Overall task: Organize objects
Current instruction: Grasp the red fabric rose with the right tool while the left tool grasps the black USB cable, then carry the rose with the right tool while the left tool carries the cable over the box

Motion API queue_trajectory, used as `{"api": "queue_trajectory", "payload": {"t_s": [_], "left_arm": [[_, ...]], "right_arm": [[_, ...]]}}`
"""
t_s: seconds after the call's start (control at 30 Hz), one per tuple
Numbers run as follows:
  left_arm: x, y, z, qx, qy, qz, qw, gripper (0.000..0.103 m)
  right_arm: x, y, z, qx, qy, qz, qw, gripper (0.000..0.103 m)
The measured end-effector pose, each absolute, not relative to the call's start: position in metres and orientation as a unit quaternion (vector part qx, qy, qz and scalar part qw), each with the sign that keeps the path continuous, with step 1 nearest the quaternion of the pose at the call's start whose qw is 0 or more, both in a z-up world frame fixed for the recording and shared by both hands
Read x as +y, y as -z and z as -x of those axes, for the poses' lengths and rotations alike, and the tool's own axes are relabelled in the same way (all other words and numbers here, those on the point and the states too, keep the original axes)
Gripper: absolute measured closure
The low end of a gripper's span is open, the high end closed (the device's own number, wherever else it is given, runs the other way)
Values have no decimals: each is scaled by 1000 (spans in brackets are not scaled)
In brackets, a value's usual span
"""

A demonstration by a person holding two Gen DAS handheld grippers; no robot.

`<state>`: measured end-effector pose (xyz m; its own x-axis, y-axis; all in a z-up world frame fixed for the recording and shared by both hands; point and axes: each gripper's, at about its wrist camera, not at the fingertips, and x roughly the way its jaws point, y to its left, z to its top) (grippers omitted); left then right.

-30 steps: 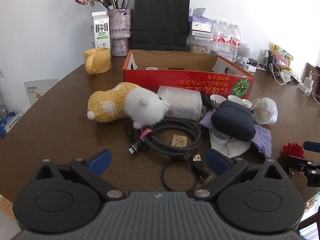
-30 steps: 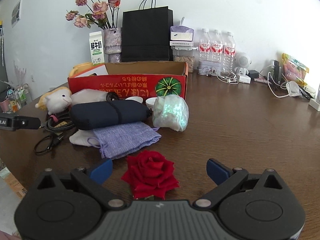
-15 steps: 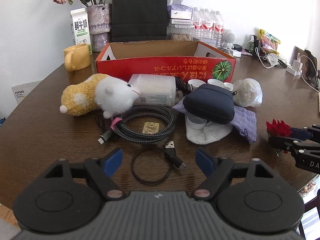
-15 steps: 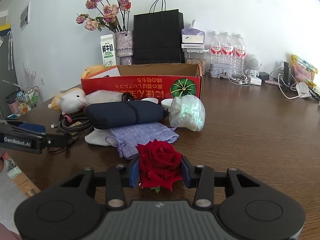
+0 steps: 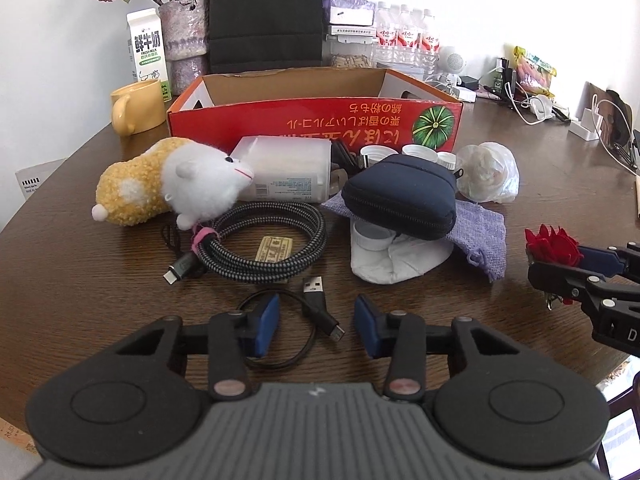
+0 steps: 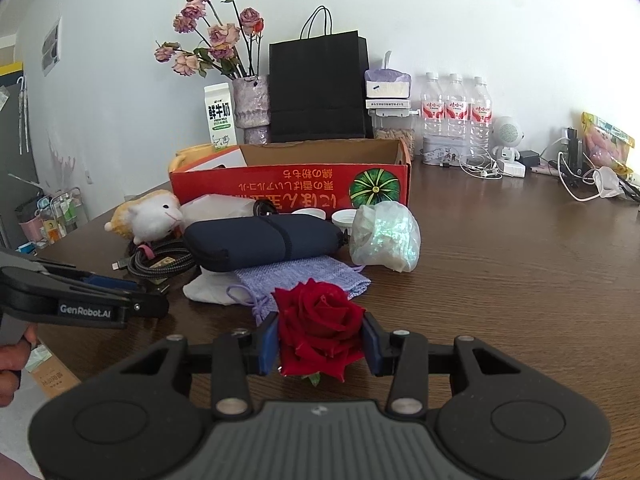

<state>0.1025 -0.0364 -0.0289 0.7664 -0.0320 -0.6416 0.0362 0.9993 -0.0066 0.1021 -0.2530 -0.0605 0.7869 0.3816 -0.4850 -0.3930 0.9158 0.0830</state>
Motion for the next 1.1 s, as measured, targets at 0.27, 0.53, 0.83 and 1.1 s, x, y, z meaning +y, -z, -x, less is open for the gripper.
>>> {"api": "queue_trajectory", "payload": {"t_s": [0.27, 0.53, 0.83, 1.1], "left_arm": [[-41, 30, -101, 334, 10, -11, 942, 67], [-41, 31, -94, 325, 24, -7, 946, 89], [-30, 13, -75, 289, 29, -2, 957, 89], [-23, -7, -77, 256, 27, -1, 966, 89]], "right_arm": [[-251, 59, -99, 251, -213, -2, 944, 62], [-249, 59, -97, 249, -214, -4, 945, 62], [-247, 54, -95, 241, -216, -1, 946, 62], [-235, 32, -104, 214, -223, 9, 951, 62]]}}
